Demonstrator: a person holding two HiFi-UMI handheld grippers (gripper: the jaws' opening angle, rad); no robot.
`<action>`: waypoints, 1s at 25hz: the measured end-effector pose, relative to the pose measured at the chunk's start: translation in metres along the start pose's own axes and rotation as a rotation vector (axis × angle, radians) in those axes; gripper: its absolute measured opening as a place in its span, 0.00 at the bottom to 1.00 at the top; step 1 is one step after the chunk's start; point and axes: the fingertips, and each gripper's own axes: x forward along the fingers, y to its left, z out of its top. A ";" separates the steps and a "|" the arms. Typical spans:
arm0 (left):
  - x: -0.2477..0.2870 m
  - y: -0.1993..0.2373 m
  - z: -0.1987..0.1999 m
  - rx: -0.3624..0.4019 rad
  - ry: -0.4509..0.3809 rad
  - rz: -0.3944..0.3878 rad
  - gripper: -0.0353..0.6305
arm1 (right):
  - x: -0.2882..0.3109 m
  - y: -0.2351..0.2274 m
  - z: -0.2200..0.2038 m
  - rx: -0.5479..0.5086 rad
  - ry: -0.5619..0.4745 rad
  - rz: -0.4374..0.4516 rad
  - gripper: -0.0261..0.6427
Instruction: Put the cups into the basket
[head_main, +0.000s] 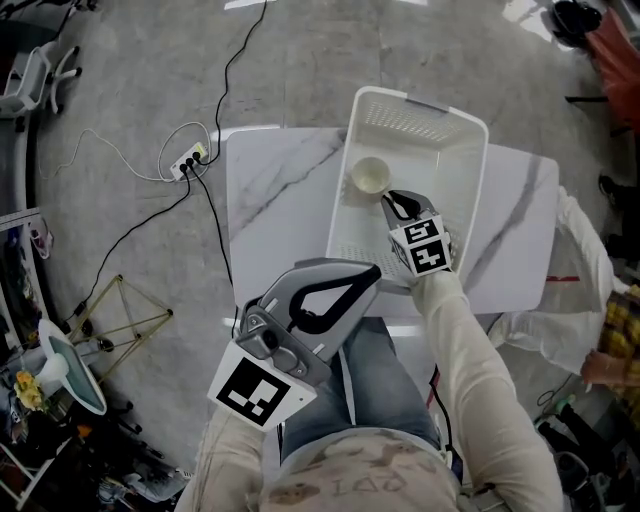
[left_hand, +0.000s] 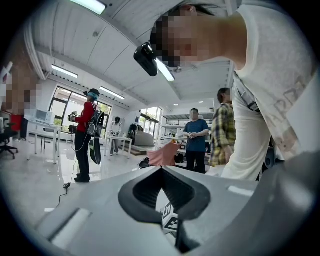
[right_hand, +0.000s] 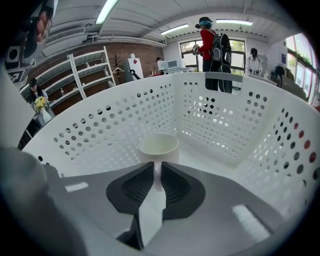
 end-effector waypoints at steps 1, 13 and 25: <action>0.000 0.000 0.001 0.002 0.001 -0.002 0.05 | 0.000 0.000 0.000 -0.008 0.002 -0.002 0.15; 0.007 0.002 0.006 -0.004 -0.008 -0.027 0.05 | -0.021 0.001 0.025 0.020 -0.070 -0.010 0.17; 0.026 -0.009 0.048 0.057 -0.035 -0.106 0.05 | -0.118 0.026 0.101 0.082 -0.302 0.004 0.17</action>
